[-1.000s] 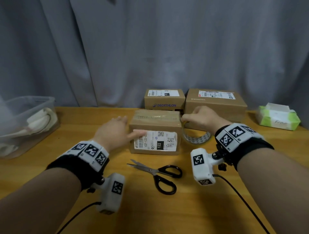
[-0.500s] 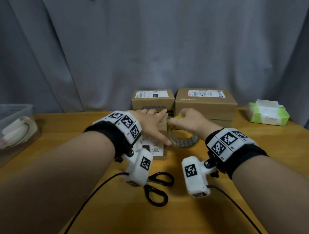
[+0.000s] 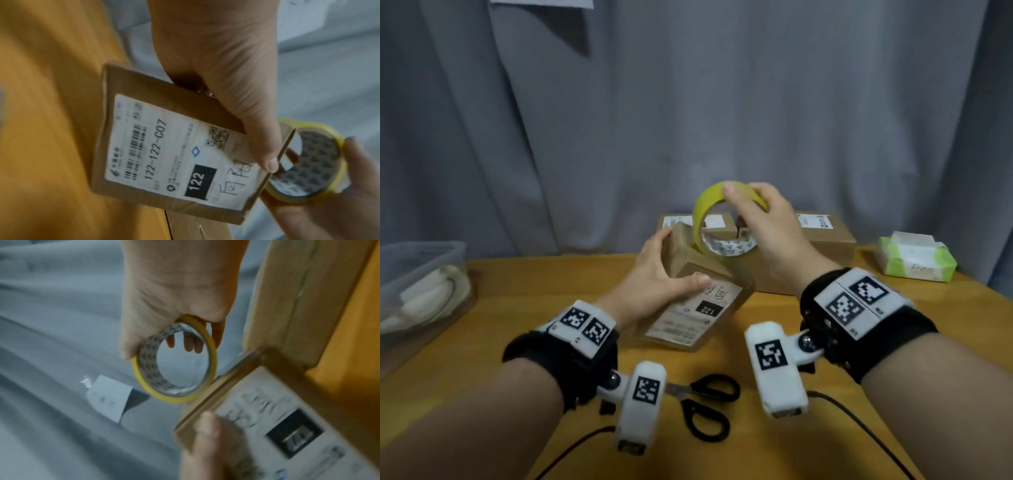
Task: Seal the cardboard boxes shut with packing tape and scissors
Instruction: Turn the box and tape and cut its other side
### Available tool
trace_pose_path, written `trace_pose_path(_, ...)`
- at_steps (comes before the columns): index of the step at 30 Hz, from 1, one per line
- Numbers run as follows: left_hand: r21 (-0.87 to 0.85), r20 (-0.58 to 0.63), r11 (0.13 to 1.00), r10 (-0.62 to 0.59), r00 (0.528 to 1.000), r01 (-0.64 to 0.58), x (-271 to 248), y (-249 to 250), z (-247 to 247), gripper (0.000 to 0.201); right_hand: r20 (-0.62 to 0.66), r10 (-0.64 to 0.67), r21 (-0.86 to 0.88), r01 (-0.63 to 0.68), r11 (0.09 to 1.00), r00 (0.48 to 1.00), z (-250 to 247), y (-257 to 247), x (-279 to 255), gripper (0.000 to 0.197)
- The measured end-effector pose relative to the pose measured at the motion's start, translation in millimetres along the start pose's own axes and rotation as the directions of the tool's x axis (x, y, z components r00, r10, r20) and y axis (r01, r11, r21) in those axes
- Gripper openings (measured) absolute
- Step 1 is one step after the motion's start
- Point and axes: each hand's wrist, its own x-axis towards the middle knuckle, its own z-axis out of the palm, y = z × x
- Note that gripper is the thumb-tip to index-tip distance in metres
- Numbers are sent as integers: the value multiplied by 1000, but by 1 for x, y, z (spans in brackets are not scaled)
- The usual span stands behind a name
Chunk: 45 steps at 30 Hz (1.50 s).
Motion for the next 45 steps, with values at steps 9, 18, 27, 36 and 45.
trace_pose_path(9,-43,65,998,58,996,-55,-15,-3,-52,81,220,-5,-250,61,966,975,94,-32,20,36)
trace_pose_path(18,130,37,989,-73,997,68,-19,-17,-68,91,295,6,-618,187,763,955,89,-48,41,33)
trace_pose_path(27,265,112,962,-95,989,62,-18,-8,-69,94,353,34,-799,283,530,935,61,-52,48,28)
trace_pose_path(36,258,116,963,-109,987,76,-16,-4,-62,93,325,211,-881,213,423,922,32,-19,52,36)
trace_pose_path(45,266,107,961,-110,988,79,-15,-6,-61,93,355,360,-855,143,499,863,28,-2,54,48)
